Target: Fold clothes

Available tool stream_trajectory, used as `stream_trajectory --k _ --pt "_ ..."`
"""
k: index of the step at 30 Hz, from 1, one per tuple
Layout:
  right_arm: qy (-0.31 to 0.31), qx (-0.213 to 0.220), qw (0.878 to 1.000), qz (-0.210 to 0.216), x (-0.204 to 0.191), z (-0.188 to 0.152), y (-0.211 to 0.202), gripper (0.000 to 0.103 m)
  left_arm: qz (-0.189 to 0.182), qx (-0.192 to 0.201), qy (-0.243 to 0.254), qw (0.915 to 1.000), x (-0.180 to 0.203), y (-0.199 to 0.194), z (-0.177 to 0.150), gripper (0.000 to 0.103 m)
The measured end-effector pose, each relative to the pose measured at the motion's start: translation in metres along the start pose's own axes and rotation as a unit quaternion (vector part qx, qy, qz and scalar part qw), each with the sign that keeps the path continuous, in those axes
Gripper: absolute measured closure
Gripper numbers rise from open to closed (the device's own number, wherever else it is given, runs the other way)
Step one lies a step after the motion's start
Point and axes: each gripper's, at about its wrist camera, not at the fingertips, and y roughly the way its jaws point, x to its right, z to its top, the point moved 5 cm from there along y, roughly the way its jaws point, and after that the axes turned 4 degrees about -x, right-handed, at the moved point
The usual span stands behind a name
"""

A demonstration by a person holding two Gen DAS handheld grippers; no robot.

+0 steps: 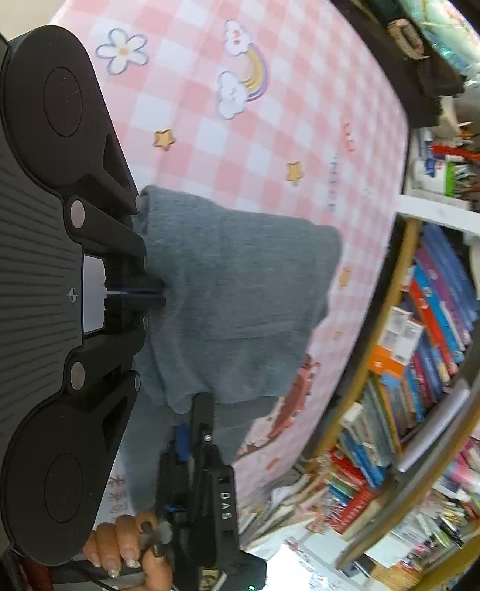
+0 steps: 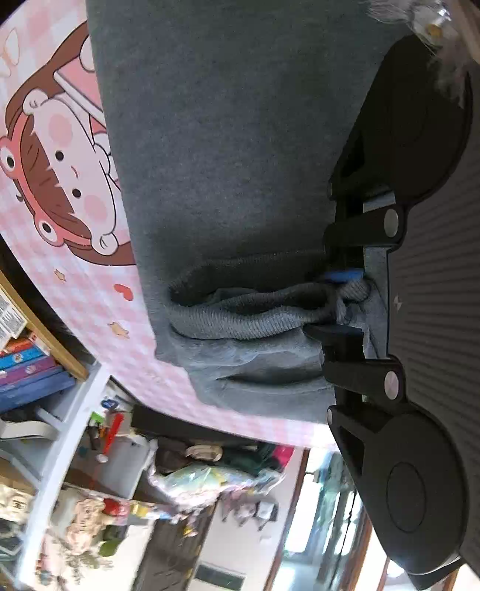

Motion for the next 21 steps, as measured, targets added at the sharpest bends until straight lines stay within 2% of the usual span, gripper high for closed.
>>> stream_trajectory --k 2,5,6,8,11,13,16,19,21 --pt "-0.009 0.008 1.0 -0.001 -0.003 -0.001 -0.007 0.074 0.004 0.028 0.001 0.9996 0.002 -0.01 0.006 0.101" --pt "-0.021 0.019 0.999 0.028 -0.011 -0.003 -0.017 0.074 0.008 0.077 0.004 0.997 0.004 -0.026 0.017 0.099" --pt "-0.021 0.02 0.999 0.038 -0.013 -0.002 -0.018 0.08 0.008 0.086 0.001 0.9963 0.004 -0.029 0.02 0.099" --pt "-0.019 0.022 0.998 0.059 -0.017 0.0 -0.018 0.087 0.012 0.092 -0.007 0.9956 0.0 -0.03 0.025 0.099" --pt "0.009 0.018 0.995 0.095 -0.021 0.002 -0.021 0.088 0.025 0.083 -0.022 0.996 -0.008 -0.023 0.026 0.099" --pt "0.011 0.018 0.997 0.068 -0.019 0.004 -0.018 0.088 0.036 0.072 -0.031 0.9962 -0.014 -0.016 0.025 0.099" --pt "0.031 -0.001 1.0 0.006 0.0 0.003 -0.005 0.087 0.048 0.062 -0.04 0.9961 -0.021 -0.01 0.023 0.099" --pt "0.043 -0.004 0.999 0.018 0.006 0.003 -0.005 0.081 0.054 0.063 -0.039 0.9958 -0.022 -0.012 0.022 0.099" --pt "0.026 0.001 1.0 0.013 0.002 0.003 -0.008 0.078 0.059 0.066 -0.039 0.9953 -0.02 -0.014 0.022 0.098"
